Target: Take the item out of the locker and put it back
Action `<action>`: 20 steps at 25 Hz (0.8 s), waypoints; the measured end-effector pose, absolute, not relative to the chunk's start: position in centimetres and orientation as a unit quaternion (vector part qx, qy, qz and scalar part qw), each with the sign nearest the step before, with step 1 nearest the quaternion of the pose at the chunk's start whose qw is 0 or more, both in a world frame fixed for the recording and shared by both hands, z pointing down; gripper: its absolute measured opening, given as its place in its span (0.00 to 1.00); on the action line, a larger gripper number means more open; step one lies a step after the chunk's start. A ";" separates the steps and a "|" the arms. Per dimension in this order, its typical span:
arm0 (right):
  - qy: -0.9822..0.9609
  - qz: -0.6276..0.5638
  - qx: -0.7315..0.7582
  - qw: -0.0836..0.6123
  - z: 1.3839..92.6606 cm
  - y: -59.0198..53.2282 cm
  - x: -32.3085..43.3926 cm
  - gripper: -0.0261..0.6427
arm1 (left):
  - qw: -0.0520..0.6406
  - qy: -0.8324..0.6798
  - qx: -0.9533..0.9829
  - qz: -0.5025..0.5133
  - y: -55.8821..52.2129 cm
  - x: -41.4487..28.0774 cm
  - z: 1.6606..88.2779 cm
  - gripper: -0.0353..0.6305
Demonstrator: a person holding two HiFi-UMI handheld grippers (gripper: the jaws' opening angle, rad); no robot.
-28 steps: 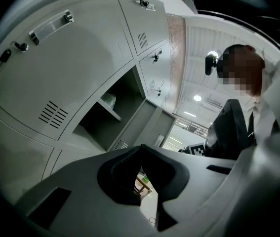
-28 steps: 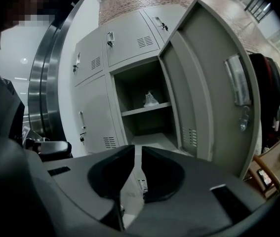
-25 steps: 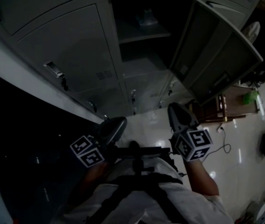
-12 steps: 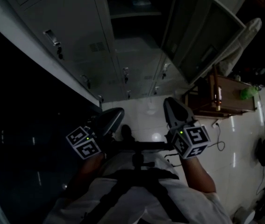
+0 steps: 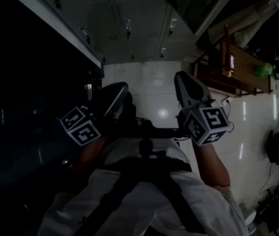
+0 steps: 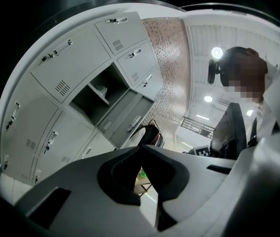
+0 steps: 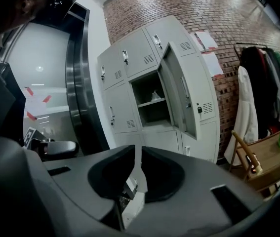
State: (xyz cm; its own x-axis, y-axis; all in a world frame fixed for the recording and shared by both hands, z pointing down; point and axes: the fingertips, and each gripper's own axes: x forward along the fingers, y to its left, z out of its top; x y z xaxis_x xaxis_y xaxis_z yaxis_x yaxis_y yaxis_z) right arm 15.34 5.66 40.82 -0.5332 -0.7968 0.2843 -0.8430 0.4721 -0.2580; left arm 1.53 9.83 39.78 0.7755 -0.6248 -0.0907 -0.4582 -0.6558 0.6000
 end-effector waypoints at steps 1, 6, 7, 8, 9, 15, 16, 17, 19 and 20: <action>-0.857 0.186 0.477 0.062 40.9 6.3 15.6 0.09 | 0.284 -0.304 0.897 -0.147 10.6 1.8 39.8 0.04; -0.860 0.183 0.472 0.055 40.0 8.6 15.6 0.09 | 0.274 -0.302 0.901 -0.146 12.6 2.5 39.1 0.04; -0.861 0.182 0.473 0.053 39.8 8.8 15.7 0.09 | 0.273 -0.299 0.903 -0.145 12.8 2.7 39.0 0.04; -0.861 0.181 0.474 0.051 39.7 9.0 15.8 0.09 | 0.272 -0.296 0.904 -0.145 12.9 2.9 38.8 0.04; -0.860 0.180 0.474 0.050 39.6 9.1 15.9 0.09 | 0.271 -0.292 0.906 -0.144 13.0 3.1 38.7 0.04; -0.857 0.185 0.478 0.043 39.7 9.5 15.3 0.09 | 0.273 -0.283 0.909 -0.137 13.5 2.7 38.5 0.04; -0.857 0.186 0.478 0.043 39.7 9.6 14.9 0.09 | 0.273 -0.283 0.909 -0.137 13.6 2.3 38.5 0.04; -0.858 0.187 0.477 0.043 39.7 9.6 14.4 0.09 | 0.274 -0.284 0.909 -0.137 13.6 1.8 38.5 0.04; -0.858 0.189 0.475 0.043 39.7 9.9 13.4 0.09 | 0.276 -0.284 0.908 -0.136 13.8 1.0 38.4 0.04; -0.859 0.189 0.474 0.043 39.7 10.0 12.9 0.09 | 0.277 -0.283 0.908 -0.135 14.0 0.6 38.5 0.04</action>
State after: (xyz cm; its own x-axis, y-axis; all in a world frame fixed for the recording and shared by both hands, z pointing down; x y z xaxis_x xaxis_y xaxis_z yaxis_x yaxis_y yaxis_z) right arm 12.89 10.01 39.70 -0.5460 -0.7983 0.2540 -0.8311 0.4779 -0.2844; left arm 0.60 14.02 38.46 0.8031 -0.5894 -0.0874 -0.4402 -0.6858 0.5796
